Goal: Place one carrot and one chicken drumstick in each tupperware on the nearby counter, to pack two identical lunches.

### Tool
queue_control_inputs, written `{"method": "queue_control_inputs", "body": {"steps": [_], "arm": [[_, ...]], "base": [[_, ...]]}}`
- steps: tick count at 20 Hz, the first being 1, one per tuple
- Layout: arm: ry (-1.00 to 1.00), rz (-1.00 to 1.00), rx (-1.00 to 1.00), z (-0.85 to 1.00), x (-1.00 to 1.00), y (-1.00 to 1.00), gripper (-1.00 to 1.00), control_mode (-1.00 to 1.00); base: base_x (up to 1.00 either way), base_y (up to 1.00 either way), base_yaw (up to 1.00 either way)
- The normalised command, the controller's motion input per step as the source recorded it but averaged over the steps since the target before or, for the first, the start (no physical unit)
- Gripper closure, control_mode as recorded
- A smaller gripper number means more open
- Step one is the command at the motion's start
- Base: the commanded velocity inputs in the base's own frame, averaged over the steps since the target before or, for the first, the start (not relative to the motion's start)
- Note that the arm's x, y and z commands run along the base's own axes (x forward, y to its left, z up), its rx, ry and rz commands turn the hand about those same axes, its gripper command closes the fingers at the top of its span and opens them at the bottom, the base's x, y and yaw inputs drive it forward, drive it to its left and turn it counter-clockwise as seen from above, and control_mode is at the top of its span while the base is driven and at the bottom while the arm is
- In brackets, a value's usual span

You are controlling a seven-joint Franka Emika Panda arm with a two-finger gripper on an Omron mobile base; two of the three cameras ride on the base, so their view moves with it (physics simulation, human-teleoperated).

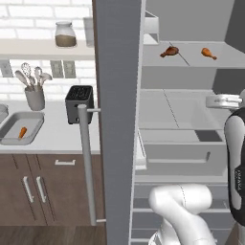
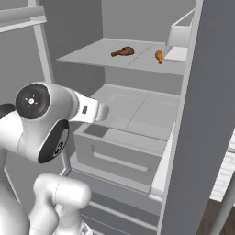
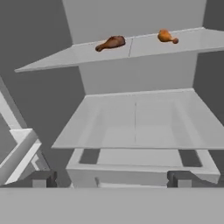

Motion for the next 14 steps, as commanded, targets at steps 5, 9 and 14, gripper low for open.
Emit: {"method": "queue_control_inputs", "body": {"steps": [5,9,14], "arm": [[0.06,-0.21,-0.12,1.0,0.32,0.0,-1.0,-1.0],[0.16,-0.12,-0.02,1.0,0.53,-0.01,-1.0,-1.0],[0.03,0.01,0.0,0.13,0.37,-0.01,-1.0,-1.0]], "base": [[0.0,0.0,0.0],[0.0,0.0,0.0],[0.0,0.0,0.0]]}}
